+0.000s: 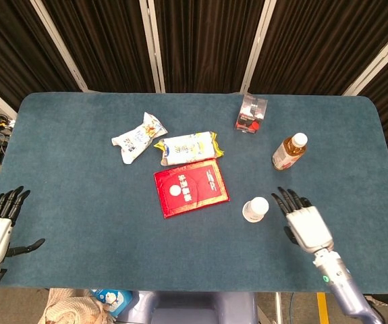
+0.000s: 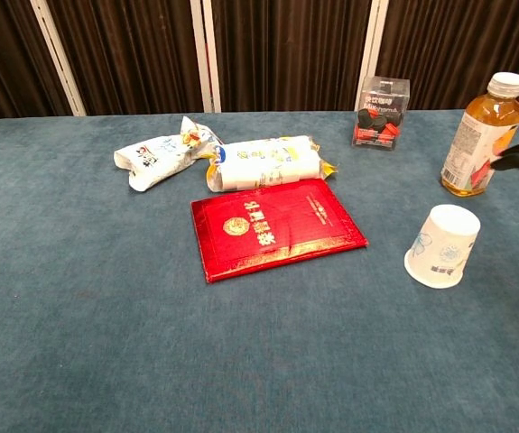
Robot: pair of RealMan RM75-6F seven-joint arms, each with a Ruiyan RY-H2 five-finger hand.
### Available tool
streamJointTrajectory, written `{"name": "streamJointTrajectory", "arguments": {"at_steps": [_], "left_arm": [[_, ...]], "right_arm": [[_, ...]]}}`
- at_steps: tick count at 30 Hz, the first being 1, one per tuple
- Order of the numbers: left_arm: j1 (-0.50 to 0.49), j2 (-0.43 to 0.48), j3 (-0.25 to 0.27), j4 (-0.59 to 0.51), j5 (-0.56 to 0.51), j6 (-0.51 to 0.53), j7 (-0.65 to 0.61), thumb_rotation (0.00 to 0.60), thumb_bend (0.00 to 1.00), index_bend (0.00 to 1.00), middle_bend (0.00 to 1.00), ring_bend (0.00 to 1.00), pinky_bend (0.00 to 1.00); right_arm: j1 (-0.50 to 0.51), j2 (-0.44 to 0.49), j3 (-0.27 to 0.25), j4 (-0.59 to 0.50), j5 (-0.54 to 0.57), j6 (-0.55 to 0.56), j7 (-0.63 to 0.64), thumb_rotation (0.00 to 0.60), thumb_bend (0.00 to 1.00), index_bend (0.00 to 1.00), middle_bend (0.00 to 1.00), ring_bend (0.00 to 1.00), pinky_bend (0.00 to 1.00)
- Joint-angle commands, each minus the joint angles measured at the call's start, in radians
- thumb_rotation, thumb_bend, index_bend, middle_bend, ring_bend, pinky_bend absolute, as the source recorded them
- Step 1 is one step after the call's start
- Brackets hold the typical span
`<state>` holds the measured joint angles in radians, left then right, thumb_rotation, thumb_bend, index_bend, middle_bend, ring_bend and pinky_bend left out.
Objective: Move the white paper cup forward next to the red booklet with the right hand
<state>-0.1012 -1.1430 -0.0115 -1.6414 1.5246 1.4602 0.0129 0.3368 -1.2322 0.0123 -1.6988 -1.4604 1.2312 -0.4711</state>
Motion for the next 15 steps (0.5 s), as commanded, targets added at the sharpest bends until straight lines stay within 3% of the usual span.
{"name": "streamJointTrajectory", "arguments": {"at_steps": [1, 9, 15], "left_arm": [[0.000, -0.001, 0.000, 0.002, 0.003, 0.001, 0.000, 0.600, 0.00, 0.00, 0.00, 0.00, 0.02], [0.004, -0.008, 0.001, 0.015, 0.025, 0.024, -0.003, 0.600, 0.00, 0.00, 0.00, 0.00, 0.02], [0.004, -0.008, 0.003, 0.023, 0.040, 0.033, 0.004, 0.600, 0.00, 0.00, 0.00, 0.00, 0.02]], "right_arm": [[-0.046, 0.053, -0.025, 0.000, -0.029, 0.061, 0.044, 0.600, 0.39, 0.00, 0.00, 0.05, 0.24], [-0.178, 0.154, -0.041, -0.006, -0.053, 0.257, 0.160, 0.600, 0.39, 0.00, 0.00, 0.00, 0.18], [-0.263, 0.173, -0.050, 0.057, -0.070, 0.370, 0.298, 0.600, 0.39, 0.00, 0.00, 0.00, 0.15]]}}
